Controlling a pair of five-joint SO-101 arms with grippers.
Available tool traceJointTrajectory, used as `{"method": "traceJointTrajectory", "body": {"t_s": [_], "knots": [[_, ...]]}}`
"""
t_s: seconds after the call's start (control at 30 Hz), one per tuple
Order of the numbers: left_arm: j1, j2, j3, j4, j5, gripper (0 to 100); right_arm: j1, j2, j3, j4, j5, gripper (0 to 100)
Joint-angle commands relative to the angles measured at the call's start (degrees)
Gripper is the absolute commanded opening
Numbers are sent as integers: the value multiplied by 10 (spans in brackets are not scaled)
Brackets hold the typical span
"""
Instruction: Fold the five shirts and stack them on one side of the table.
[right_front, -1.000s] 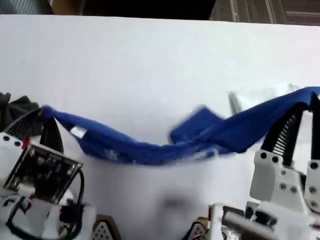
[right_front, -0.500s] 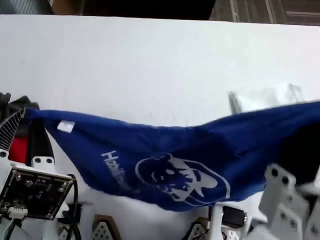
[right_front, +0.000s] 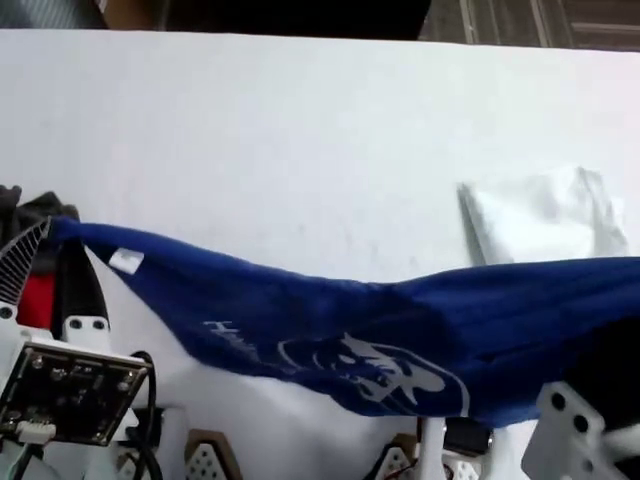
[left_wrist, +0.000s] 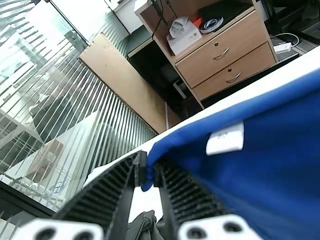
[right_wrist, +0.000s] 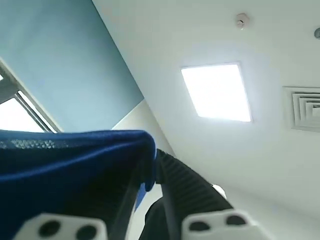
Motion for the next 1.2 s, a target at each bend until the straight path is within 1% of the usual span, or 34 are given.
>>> {"method": "traceJointTrajectory", "body": {"t_s": [0.0, 0.13, 0.27, 0.43, 0.5, 0.6, 0.7, 0.97, 1.17], "knots": [[-4, 3, -7, -22, 0, 25, -1, 8, 19, 2, 4, 20], [-4, 6, 12, -49, -2, 25, -1, 15, 97, -2, 4, 20], [-9, 6, 123, -114, -3, 25, -4, 15, 171, -8, 21, 20], [-51, 5, 235, -235, -1, 25, -1, 15, 269, -100, 26, 20], [-54, 5, 238, -251, 1, 25, -1, 15, 291, -140, 26, 20], [-54, 2, 217, -237, -1, 25, -1, 10, 293, -175, 26, 20], [-54, 2, 170, -199, -1, 25, 0, 3, 268, -171, 26, 20], [-51, 1, 30, -103, -1, 25, -5, -54, 190, -102, 24, 20], [-53, 1, -36, -61, 1, 25, -5, -94, 144, -65, 22, 20]]}}
